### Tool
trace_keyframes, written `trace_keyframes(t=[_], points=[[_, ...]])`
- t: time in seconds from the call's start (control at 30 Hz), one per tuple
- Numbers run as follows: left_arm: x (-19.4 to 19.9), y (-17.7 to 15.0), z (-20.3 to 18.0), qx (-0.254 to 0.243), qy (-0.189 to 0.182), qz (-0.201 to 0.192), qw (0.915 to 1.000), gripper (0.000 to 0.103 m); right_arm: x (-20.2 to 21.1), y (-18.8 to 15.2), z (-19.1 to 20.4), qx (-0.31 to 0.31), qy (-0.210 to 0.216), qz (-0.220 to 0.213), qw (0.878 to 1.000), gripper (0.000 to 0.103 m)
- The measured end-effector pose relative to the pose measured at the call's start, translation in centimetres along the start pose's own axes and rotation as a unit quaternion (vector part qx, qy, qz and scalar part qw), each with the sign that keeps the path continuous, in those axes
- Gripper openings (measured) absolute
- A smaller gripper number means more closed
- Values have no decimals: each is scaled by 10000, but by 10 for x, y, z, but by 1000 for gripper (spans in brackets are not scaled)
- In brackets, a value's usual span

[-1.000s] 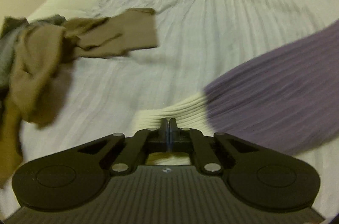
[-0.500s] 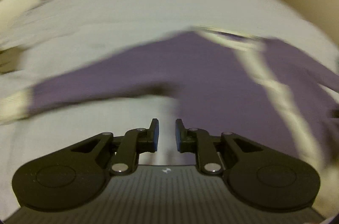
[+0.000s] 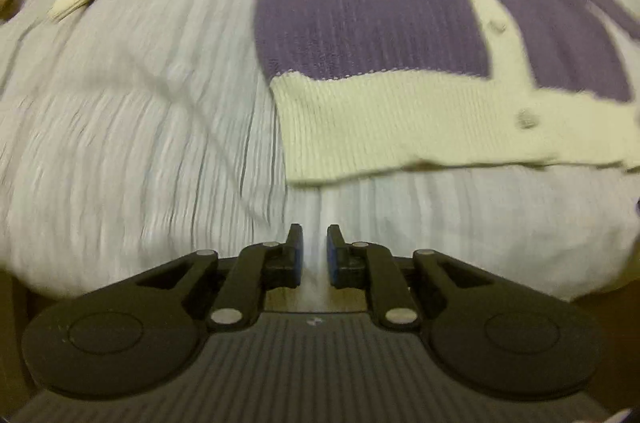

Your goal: Fold clothes

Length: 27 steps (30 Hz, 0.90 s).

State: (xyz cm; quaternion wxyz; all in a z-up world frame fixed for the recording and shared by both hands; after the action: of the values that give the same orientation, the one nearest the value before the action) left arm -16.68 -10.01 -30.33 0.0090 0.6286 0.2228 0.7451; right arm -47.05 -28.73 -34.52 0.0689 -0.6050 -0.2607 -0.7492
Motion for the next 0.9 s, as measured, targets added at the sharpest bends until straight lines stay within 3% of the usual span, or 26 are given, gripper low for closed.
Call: trace_keyframes(t=[0.13,0.2,0.33,0.47,0.5,0.53,0.57,0.63,0.9], points=[[68,-3,-21,222,48,-321,9992,12,45,-13,-2,-276,427,3,9987,42],[92,10,-26,304,120,-469,9984,14,71,-15,1,-336,589,-66,9977,43],[148,27,-37,571,338,-814,9945,29,117,-5,11,-559,803,-189,9950,43],[190,27,-48,532,566,-1074,9912,34,164,8,26,-538,1039,-432,9922,43],[198,26,-49,548,610,-1065,9909,34,172,10,29,-489,1030,-485,9923,51],[204,24,-50,574,642,-1040,9908,34,180,11,32,-445,1011,-538,9924,78],[209,23,-52,586,664,-1021,9908,35,189,11,35,-425,950,-599,9928,88],[218,21,-55,585,693,-992,9909,36,203,8,40,-377,870,-759,9926,90],[225,23,-60,371,667,-984,9922,43,213,-9,42,-599,642,-574,9945,90]])
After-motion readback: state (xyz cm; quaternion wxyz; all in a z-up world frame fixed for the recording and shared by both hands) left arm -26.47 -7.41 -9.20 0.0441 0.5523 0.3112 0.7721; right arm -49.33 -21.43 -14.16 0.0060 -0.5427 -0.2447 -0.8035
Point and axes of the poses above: each gripper's, at about its wrist camera, not at the fingertips, and x roughly against the way its jaws point, z to its left, y to its top, the point moved 2 cm from there along -x, roughly the way its jaws point, and after that the axes turned 11 degrees about -x, right-handed, at the moved point
